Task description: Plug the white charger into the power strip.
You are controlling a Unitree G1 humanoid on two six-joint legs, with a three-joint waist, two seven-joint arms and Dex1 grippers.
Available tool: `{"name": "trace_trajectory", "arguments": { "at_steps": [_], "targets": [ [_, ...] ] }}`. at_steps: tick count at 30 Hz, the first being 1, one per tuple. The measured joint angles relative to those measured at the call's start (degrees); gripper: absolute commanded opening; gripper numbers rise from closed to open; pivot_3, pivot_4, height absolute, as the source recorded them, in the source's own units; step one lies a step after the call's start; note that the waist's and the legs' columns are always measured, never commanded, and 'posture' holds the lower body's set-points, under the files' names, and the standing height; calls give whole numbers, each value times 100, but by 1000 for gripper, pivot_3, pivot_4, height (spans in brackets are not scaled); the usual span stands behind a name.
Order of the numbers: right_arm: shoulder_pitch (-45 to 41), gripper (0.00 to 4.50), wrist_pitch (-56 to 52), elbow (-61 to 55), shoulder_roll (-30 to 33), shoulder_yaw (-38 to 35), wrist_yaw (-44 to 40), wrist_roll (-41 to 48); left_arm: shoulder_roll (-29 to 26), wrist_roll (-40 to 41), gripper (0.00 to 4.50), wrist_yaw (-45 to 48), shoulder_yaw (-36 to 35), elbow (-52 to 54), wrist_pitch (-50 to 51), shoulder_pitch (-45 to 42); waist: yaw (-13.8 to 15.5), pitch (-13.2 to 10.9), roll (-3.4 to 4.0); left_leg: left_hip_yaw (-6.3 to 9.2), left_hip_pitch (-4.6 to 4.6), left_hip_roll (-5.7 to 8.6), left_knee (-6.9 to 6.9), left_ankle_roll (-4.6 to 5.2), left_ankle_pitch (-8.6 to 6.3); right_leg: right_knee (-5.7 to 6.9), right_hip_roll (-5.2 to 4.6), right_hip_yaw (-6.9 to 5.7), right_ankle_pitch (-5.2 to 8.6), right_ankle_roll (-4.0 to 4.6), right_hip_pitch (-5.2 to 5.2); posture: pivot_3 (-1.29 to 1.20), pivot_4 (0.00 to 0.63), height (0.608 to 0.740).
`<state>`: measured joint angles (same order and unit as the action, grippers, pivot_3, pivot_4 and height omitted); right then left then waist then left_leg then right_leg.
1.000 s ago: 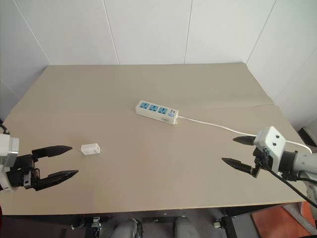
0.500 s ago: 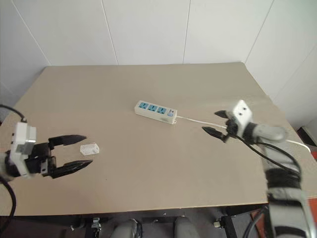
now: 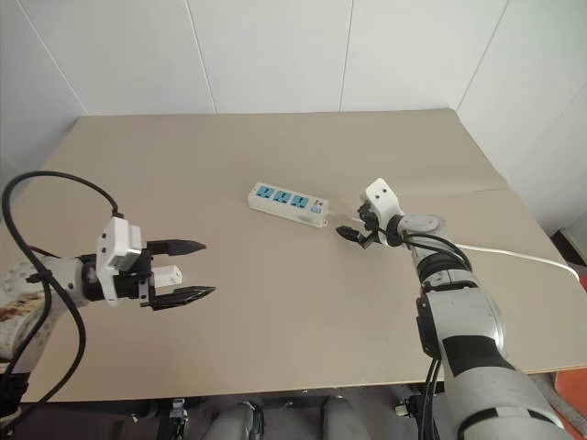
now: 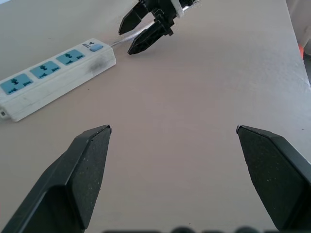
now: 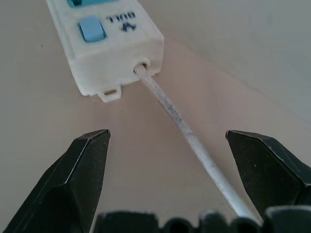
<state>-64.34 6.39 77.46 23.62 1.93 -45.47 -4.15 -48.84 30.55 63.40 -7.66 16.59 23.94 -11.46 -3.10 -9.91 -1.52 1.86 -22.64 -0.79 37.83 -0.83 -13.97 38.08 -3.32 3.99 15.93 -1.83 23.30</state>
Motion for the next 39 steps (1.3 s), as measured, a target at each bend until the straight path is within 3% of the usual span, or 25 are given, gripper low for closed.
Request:
{"name": "trace_trajectory", "arguments": {
  "at_steps": [3,13,14,21,27,31,34,39],
  "targets": [
    [-128,3567,-374,24,-61,-79,-65,-19,42,-6,4500,-69,9,80,2,6,-40,0,0,0,16,-1,0,-1,1,0,1,0,0,0,-6,0,150,740],
    [-210,157,-308,-5,-122,39,-197,-478,39,-11,4500,-134,-13,201,21,260,-128,1,1,4,33,-3,-1,-1,1,3,6,2,0,0,-14,0,150,740],
    [-210,13,-300,-10,-128,48,-198,-493,34,-14,4500,-141,-13,201,27,260,-127,1,0,4,35,-3,-1,-1,1,3,6,2,0,0,-16,0,150,740],
    [-131,13,-102,-81,-62,85,-685,-593,-18,-138,4500,-158,224,172,140,164,-125,2,1,5,35,-3,-1,-1,0,3,7,2,0,0,-16,0,150,740],
    [735,13,828,-1073,181,199,-1844,-416,-338,-119,4500,424,282,-52,71,-119,-116,4,-1,4,38,-4,-3,-1,0,2,14,0,0,0,-19,0,150,740],
    [2496,13,277,-3699,683,26,-2521,329,-343,-218,4500,559,404,-49,-31,-34,-13,6,1,32,28,-5,-3,0,0,3,2,-6,1,-1,-21,0,150,740],
    [3701,13,-494,-5484,1104,-115,-2429,572,-281,-361,4500,478,554,-65,-45,18,94,10,1,55,28,1,2,0,-1,1,-1,-6,1,-1,-28,0,150,740],
    [4726,13,-1388,-6976,1234,-267,-1885,811,-44,-346,4500,276,651,-60,25,-167,98,13,-4,51,83,5,5,0,0,-7,13,-7,3,-4,-88,0,150,740]
  ]
}}
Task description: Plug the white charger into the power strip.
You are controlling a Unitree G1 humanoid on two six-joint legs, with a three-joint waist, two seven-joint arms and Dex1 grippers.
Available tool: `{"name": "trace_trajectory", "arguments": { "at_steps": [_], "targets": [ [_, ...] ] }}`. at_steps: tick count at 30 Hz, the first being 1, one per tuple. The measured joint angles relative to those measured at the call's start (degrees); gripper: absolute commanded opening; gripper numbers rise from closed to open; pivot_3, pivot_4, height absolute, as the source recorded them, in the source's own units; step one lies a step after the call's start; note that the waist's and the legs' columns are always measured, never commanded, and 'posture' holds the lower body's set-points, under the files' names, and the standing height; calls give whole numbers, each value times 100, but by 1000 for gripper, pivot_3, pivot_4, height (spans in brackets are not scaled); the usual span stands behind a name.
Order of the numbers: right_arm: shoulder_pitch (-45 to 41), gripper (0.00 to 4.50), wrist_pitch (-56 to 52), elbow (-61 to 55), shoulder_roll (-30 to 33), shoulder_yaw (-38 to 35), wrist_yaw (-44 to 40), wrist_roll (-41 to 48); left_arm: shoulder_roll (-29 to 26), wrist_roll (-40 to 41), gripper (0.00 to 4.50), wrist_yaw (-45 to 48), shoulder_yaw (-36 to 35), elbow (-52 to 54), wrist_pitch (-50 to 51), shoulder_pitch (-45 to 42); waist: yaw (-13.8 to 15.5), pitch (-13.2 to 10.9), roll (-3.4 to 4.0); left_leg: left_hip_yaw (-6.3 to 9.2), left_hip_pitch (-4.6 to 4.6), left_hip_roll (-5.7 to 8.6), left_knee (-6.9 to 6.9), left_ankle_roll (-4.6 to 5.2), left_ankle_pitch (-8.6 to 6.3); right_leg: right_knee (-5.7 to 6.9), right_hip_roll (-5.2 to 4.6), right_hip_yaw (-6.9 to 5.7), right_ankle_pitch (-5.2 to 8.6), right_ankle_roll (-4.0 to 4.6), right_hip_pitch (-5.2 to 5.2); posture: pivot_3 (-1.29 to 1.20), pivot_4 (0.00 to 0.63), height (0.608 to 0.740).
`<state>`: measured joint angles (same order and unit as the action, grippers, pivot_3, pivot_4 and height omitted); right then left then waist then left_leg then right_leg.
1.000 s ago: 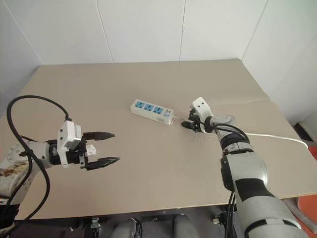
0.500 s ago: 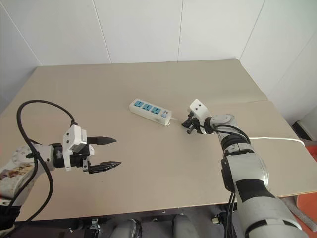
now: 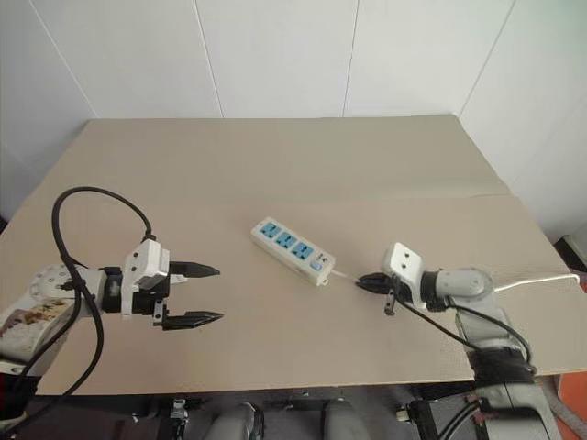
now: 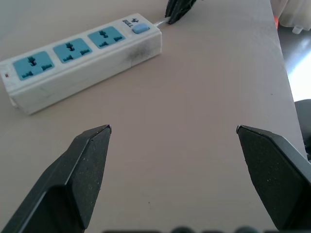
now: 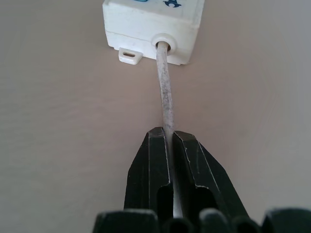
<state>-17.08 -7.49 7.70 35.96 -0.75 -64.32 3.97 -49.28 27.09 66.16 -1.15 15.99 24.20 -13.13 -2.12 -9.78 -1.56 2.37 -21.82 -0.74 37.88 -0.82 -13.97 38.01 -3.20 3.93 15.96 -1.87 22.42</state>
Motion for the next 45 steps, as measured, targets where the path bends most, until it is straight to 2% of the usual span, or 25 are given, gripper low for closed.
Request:
{"name": "trace_trajectory", "arguments": {
  "at_steps": [6,13,21,25,28,40,45],
  "targets": [
    [705,1996,-389,-803,-137,-173,365,585,244,66,4500,-329,-8,1,250,-181,-37,-1,0,-20,1,-3,0,0,0,-3,2,2,2,-2,-3,0,150,740],
    [937,4362,-505,-1545,-494,-465,1080,1059,245,139,4500,-404,-8,55,352,-181,-32,-1,0,0,3,-3,0,0,0,-3,2,2,2,-2,-4,0,150,740],
    [1021,4438,-568,-1927,-1030,-325,1652,1365,199,265,4500,-289,-7,119,487,-182,-38,-1,0,9,-8,-3,0,0,0,-4,2,1,2,-2,5,0,150,740],
    [905,4438,-476,-1961,-1541,73,2341,941,202,322,4500,-266,-4,178,492,-282,-39,-1,1,9,-7,-1,-1,0,0,-1,4,1,2,-2,8,0,150,740],
    [827,4438,-352,-1820,-1668,285,2579,721,231,238,4500,-363,8,137,491,-383,-32,-1,1,9,-10,0,-1,0,0,-5,3,1,2,-2,7,0,150,740],
    [627,4438,118,-1012,-1951,562,2927,408,240,207,4500,-357,48,110,483,-385,-38,-1,1,10,-20,0,-1,0,0,-2,3,1,2,-2,21,0,150,740],
    [738,4438,125,-823,-1982,586,2822,491,239,207,4500,-370,48,111,482,-361,-35,-1,1,11,-24,0,-1,0,0,-3,2,1,2,-2,22,0,150,740]
  ]
}}
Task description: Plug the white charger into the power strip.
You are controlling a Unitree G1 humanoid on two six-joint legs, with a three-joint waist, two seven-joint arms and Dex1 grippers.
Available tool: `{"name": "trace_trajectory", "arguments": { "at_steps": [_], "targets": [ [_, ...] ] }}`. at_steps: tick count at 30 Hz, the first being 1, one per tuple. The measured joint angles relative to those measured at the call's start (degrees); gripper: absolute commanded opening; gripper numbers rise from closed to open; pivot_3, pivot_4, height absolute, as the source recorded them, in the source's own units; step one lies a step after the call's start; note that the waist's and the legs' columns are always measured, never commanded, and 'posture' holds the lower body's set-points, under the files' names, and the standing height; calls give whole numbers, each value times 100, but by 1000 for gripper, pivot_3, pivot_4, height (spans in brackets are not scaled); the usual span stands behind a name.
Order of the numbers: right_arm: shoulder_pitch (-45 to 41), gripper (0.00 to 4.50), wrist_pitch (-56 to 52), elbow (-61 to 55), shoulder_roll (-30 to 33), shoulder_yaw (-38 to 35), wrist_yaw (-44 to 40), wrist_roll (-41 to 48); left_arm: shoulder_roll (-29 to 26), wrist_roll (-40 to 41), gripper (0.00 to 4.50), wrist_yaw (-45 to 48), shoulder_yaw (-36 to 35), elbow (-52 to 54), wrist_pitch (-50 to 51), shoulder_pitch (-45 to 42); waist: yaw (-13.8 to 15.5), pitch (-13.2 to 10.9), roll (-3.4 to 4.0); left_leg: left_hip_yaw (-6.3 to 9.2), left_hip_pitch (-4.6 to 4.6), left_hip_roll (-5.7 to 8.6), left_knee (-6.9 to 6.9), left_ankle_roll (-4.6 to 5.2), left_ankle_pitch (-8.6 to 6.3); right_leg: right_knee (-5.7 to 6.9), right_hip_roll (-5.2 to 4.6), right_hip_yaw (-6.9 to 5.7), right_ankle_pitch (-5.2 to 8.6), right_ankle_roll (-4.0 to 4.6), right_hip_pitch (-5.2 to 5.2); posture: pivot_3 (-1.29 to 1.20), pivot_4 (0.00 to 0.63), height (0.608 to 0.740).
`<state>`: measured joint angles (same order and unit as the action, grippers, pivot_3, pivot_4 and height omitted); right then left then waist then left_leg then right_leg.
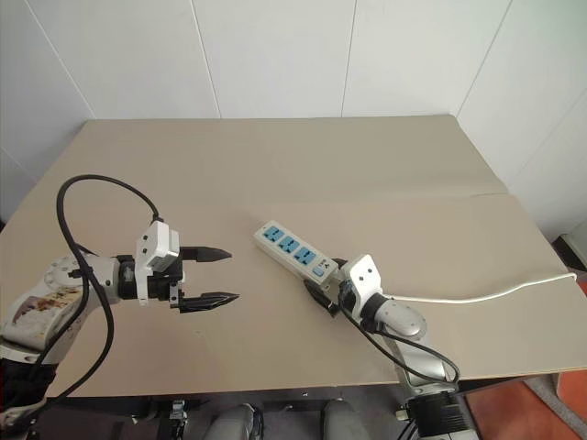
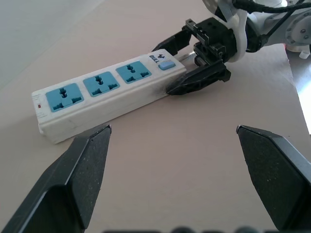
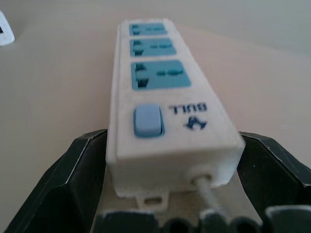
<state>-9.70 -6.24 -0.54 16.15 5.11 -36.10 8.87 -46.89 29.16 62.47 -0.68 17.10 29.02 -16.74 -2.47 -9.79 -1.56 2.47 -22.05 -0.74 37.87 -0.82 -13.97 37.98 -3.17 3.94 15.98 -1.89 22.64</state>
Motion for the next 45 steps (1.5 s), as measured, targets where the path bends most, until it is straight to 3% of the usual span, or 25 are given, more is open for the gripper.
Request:
{"name": "trace_trajectory", "arguments": {
  "at_steps": [33,37,45],
  "targets": [
    [-299,4438,977,910,-103,122,-325,11,6,15,4500,-50,1,1,-9,88,-93,6,-9,0,57,-9,0,0,0,7,10,4,0,1,-41,0,150,740],
    [-305,3497,926,910,-88,117,-459,113,6,9,4500,-61,2,1,-9,88,-104,6,-9,0,55,-8,-1,0,0,6,9,5,0,1,-41,0,150,740],
    [-277,3412,922,887,-61,122,-502,133,12,7,4500,-71,20,1,-9,88,-91,6,-9,3,53,-7,-6,0,0,1,8,4,0,1,-40,0,150,740]
  ]
}}
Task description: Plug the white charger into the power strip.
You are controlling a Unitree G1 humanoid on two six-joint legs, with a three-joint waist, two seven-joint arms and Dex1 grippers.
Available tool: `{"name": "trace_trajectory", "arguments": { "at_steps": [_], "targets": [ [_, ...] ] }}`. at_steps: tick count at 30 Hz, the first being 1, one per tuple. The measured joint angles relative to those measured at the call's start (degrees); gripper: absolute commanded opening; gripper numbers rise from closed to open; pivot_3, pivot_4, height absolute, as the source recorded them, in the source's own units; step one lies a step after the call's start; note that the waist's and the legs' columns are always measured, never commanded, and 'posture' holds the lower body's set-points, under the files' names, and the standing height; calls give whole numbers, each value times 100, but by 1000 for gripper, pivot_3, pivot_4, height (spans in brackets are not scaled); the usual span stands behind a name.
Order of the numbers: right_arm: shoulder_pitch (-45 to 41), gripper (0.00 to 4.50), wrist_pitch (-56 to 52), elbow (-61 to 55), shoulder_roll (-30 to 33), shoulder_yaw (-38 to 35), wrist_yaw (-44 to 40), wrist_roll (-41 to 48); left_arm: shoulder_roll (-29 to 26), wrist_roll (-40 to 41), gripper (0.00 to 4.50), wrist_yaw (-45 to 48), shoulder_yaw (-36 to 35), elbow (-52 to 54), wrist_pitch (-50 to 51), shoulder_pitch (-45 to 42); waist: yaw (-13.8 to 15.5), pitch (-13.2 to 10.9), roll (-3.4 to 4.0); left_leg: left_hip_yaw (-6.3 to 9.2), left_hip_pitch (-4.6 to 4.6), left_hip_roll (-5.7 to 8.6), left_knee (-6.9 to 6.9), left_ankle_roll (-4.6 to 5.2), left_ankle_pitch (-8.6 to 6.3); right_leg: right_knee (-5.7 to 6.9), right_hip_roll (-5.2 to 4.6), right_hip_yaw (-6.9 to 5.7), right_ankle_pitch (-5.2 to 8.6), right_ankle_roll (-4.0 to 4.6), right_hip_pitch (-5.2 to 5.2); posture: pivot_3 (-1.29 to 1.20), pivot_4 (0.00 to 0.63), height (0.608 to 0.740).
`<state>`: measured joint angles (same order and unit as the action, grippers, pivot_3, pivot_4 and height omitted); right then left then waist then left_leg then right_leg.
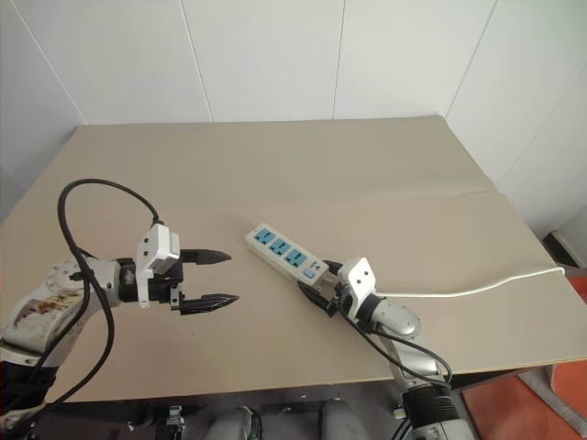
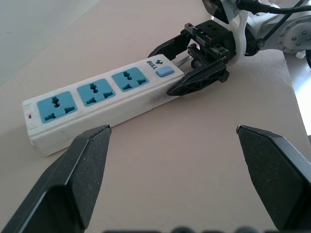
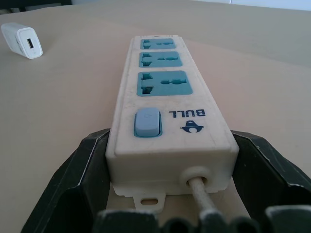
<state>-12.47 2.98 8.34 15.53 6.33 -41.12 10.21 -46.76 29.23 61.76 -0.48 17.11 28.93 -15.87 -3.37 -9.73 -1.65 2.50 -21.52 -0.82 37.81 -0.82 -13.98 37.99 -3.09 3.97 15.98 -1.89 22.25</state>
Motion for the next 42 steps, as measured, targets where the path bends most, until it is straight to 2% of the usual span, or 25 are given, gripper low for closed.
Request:
{"name": "trace_trajectory", "arguments": {
  "at_steps": [7,13,17,22,27,29,35,42],
  "targets": [
    [102,3412,164,-135,173,89,4,-108,84,36,4500,12,3,-41,13,-148,26,0,0,-1,-1,2,0,0,0,-1,-1,0,1,-1,0,0,150,740],
    [162,3412,241,-371,875,238,-1157,252,-128,-232,4500,177,-47,-877,-207,-1063,79,-2,-1,-10,-6,4,1,0,0,-4,3,-4,1,-1,3,0,150,740],
    [-223,3412,-172,-364,1241,413,-2258,696,-267,-869,4500,390,213,-1861,-652,-2277,69,-10,-6,-44,-18,5,3,0,0,-7,6,-4,1,-1,10,0,150,740],
    [-804,3412,-492,-84,1228,653,-3230,913,-418,-1860,4500,1267,1360,-3191,-519,-3900,72,-12,-6,-39,-50,3,4,1,0,-10,18,-10,2,-3,33,0,150,740],
    [-1377,3412,-206,652,681,1160,-3431,465,-565,-3636,4500,2644,3169,-4340,-956,-4954,-3,-13,-5,-40,-90,-10,6,0,3,9,40,4,1,-1,93,0,150,740],
    [-1514,3412,23,831,536,1297,-3426,300,-577,-3990,4500,2928,3637,-4518,-1123,-5132,-28,-14,-6,-32,-92,-21,6,0,3,9,50,2,2,0,96,0,150,740],
    [-1615,3412,805,1199,363,1382,-3239,-39,-825,-3749,4500,3050,4749,-4461,-880,-5630,-70,-13,-5,-26,-76,-25,6,0,2,21,53,6,2,-1,87,0,150,740],
    [-1508,3412,1027,1192,367,1384,-3007,-102,-1053,-3579,4500,3054,5438,-3933,-688,-5722,-62,-13,-6,-21,-65,-24,7,0,3,50,56,5,2,-1,85,0,150,740]
  ]
}}
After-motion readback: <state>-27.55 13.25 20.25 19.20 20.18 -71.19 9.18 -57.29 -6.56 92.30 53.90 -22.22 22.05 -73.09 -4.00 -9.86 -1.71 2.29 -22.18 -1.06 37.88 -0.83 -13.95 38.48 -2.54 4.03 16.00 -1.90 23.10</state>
